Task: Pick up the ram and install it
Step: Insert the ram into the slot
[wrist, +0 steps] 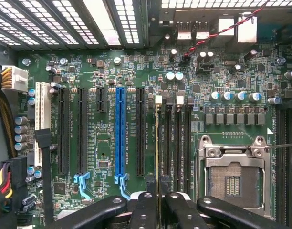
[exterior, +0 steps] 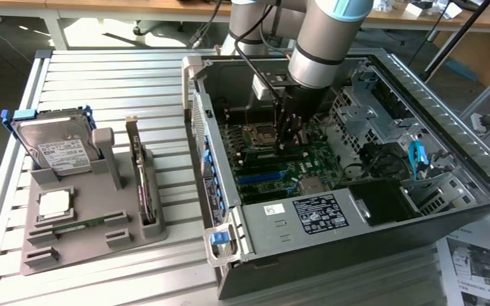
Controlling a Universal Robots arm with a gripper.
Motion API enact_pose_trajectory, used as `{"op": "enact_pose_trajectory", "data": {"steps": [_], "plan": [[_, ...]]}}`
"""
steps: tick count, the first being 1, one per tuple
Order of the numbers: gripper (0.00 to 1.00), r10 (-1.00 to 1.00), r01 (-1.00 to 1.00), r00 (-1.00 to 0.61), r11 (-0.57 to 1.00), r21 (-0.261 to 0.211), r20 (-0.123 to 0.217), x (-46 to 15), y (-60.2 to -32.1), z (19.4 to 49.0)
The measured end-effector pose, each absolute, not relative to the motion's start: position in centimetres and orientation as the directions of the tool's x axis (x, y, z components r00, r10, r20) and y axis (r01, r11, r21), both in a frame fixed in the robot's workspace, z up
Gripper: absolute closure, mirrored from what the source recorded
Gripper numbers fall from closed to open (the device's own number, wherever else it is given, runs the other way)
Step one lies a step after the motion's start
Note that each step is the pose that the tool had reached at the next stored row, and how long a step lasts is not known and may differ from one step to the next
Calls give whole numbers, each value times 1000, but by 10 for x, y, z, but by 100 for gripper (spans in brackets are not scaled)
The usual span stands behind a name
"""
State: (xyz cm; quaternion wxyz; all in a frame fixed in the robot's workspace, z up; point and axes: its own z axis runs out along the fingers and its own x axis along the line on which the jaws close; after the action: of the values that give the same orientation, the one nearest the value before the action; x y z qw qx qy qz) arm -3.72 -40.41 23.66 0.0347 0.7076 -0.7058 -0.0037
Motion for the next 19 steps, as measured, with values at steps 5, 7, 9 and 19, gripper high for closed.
{"op": "enact_pose_trajectory", "data": {"steps": [5,7,9,19], "plan": [[87,-999,-999,4,-1,54,49,-37,-404,237],[87,-999,-999,4,-1,54,46,-37,-404,236],[87,-999,-999,4,-1,54,43,-37,-404,236],[87,-999,-999,4,-1,54,43,-37,-404,236]]}}
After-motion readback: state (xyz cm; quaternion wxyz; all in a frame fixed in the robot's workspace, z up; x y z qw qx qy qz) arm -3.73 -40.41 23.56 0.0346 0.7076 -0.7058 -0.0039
